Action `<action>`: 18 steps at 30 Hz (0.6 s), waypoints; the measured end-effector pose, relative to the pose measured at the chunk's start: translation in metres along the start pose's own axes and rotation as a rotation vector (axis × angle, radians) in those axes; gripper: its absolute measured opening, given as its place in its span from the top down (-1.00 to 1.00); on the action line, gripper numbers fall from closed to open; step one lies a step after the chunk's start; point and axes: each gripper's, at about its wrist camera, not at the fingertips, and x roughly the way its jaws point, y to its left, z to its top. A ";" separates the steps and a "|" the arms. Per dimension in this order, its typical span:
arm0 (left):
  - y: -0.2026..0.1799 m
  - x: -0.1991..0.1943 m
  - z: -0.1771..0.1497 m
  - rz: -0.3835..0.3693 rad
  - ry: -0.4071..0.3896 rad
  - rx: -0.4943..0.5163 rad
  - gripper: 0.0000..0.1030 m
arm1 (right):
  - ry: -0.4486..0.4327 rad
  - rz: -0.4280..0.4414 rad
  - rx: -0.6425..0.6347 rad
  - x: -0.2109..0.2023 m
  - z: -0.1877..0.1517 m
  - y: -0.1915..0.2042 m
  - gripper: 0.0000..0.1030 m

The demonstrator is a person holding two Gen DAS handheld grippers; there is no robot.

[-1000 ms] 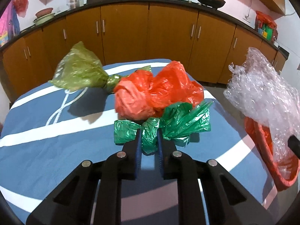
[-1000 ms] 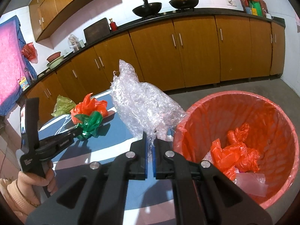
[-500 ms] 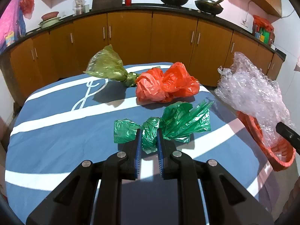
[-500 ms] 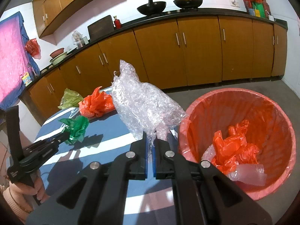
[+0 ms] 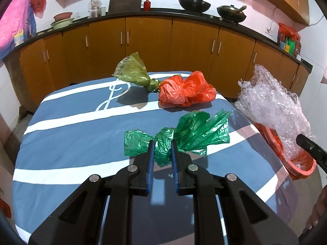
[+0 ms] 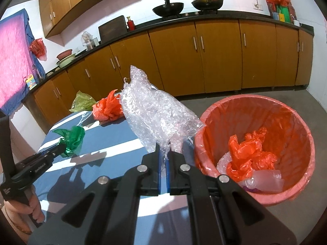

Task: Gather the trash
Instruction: 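Hold the bubble wrap over the wastebasket with the right tool while the left tool lifts the green bag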

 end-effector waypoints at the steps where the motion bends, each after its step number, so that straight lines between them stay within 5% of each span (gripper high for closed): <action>1: 0.000 -0.002 0.000 0.001 -0.001 -0.002 0.70 | 0.000 -0.002 0.000 -0.002 -0.001 0.000 0.90; 18: -0.025 -0.029 -0.005 -0.021 -0.027 0.007 0.70 | -0.013 -0.062 0.012 -0.033 -0.009 -0.018 0.90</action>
